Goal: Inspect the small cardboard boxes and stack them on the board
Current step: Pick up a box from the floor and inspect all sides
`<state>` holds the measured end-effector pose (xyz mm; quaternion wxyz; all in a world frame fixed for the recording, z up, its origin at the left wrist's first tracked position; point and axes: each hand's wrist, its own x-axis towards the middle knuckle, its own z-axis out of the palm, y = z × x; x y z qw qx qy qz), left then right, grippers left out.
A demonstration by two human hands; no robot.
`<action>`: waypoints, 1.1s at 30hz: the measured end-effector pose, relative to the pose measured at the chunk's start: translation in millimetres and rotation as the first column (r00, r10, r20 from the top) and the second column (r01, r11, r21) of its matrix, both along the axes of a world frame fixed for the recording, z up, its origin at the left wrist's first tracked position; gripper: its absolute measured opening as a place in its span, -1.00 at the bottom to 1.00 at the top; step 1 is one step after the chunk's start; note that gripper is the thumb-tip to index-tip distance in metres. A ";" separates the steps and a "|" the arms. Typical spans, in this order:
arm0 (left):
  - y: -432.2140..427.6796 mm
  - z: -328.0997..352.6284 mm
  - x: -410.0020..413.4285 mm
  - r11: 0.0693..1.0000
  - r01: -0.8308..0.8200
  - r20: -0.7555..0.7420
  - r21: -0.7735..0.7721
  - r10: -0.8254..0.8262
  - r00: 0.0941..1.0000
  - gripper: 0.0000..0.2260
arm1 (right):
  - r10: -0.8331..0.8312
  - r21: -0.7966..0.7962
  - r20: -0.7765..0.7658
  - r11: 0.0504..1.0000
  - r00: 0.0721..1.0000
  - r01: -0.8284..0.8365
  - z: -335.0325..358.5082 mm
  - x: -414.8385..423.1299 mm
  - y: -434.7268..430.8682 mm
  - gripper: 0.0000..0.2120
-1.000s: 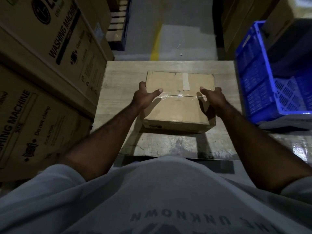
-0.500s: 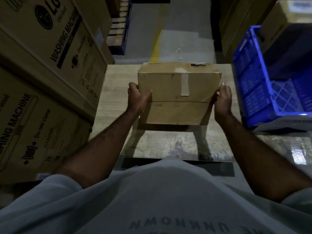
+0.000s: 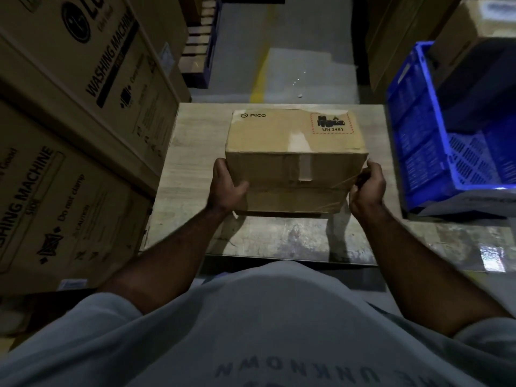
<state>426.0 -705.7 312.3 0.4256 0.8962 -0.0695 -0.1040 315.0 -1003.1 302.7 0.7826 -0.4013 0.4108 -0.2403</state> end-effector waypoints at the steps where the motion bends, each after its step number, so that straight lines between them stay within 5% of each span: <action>1: 3.0 -3.0 -2.1 0.999 0.023 -0.024 0.041 -0.022 0.999 -0.36 | 0.025 -0.018 -0.018 1.000 1.000 -0.025 -2.7 -4.5 0.3 -0.77; 5: 23.4 -18.8 -17.6 0.992 0.064 -0.152 0.112 -0.047 0.987 -0.07 | 0.106 -0.072 -0.069 0.991 0.992 -0.110 -8.4 -22.5 7.6 -0.74; 8: 28.3 -19.9 -26.2 0.994 0.045 -0.135 0.097 -0.032 0.990 -0.24 | 0.150 -0.079 -0.104 0.984 0.983 -0.159 -8.1 -32.2 7.8 -0.76; 14: 17.0 13.6 -40.2 0.994 0.037 0.194 0.101 -0.057 0.979 -0.16 | 0.137 -0.352 -0.185 0.915 0.973 -0.196 17.6 -35.0 5.2 -0.81; 18: 12.8 22.9 -48.7 0.935 0.133 0.460 0.328 -0.281 0.842 -0.13 | 0.101 -0.752 -0.234 0.612 0.967 -0.246 43.3 -49.8 15.5 -0.77; 23: -1.6 35.1 -54.5 0.781 0.236 0.383 0.578 -0.515 0.767 -0.14 | 0.224 -0.851 -0.512 -0.003 0.829 -0.525 51.8 -61.7 38.6 -0.57; 27: -4.7 32.2 -55.3 0.646 0.235 0.257 0.727 -0.572 0.779 -0.12 | 0.195 -0.774 -0.633 -0.158 0.749 -0.613 45.6 -66.2 50.0 -0.38; 33: -6.7 32.4 -53.6 0.652 0.218 0.256 0.726 -0.551 0.794 -0.13 | 0.066 -0.645 -0.755 -0.255 0.652 -0.720 47.2 -61.4 53.9 -0.23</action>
